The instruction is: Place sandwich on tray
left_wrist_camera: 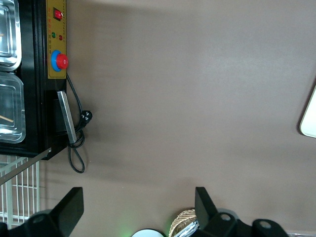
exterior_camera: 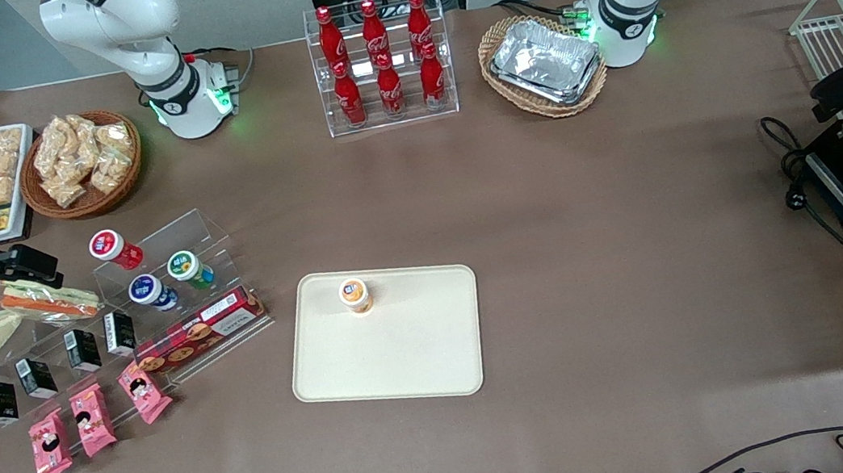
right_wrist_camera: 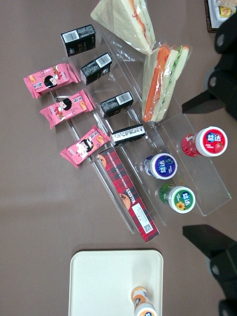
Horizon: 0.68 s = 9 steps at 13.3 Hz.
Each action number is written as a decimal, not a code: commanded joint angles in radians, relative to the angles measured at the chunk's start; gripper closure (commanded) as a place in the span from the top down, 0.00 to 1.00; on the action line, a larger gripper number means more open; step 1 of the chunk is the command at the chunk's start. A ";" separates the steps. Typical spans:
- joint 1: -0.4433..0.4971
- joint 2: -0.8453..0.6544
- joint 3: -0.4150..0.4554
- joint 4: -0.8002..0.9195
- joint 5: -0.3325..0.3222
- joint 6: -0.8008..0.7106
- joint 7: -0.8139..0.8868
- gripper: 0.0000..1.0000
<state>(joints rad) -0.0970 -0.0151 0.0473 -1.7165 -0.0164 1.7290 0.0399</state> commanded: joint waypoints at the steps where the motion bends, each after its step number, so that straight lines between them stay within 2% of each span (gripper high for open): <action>1: 0.000 -0.006 -0.003 0.012 0.015 -0.022 -0.008 1.00; 7: -0.058 -0.008 -0.055 0.032 -0.014 -0.023 0.029 1.00; 9: -0.101 -0.012 -0.056 0.034 -0.030 -0.025 0.114 1.00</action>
<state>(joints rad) -0.1508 -0.0185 -0.0101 -1.7003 -0.0261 1.7273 0.0601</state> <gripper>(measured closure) 0.000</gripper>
